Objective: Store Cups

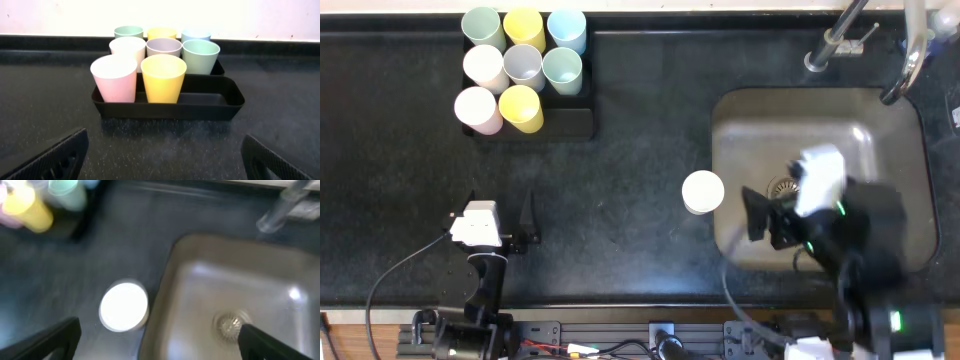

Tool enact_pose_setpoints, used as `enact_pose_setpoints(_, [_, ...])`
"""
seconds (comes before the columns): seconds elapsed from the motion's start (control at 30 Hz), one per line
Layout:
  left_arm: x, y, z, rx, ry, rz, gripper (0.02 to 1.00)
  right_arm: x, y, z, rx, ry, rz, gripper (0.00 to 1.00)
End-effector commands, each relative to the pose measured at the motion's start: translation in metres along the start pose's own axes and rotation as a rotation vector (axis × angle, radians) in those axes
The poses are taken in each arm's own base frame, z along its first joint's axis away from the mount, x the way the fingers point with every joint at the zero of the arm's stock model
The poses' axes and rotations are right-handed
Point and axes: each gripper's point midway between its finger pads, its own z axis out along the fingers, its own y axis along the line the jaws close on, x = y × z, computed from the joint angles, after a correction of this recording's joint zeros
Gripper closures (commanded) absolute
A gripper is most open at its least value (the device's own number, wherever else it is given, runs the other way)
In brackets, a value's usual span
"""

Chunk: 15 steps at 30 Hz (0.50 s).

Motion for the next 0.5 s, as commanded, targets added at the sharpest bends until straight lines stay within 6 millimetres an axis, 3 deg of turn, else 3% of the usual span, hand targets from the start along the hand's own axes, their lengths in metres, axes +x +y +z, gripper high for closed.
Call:
enact_pose_setpoints(0.03, [-0.001,0.000,0.000,-0.003,-0.007,0.021,0.020,0.018,0.013,0.034,0.002,0.262,-0.078,0.003])
enact_pose_setpoints(0.17, [-0.001,0.000,0.000,-0.003,-0.007,0.021,0.020,0.040,0.001,0.070,0.098,0.460,-0.146,0.005])
enact_pose_setpoints(0.27, [-0.001,0.000,0.000,-0.003,-0.007,0.021,0.020,0.051,0.002,0.091,0.066,0.561,-0.210,0.003])
enact_pose_setpoints(0.5, [-0.001,0.000,0.000,-0.003,-0.007,0.021,0.020,0.046,0.008,0.122,-0.009,0.649,-0.242,0.003])
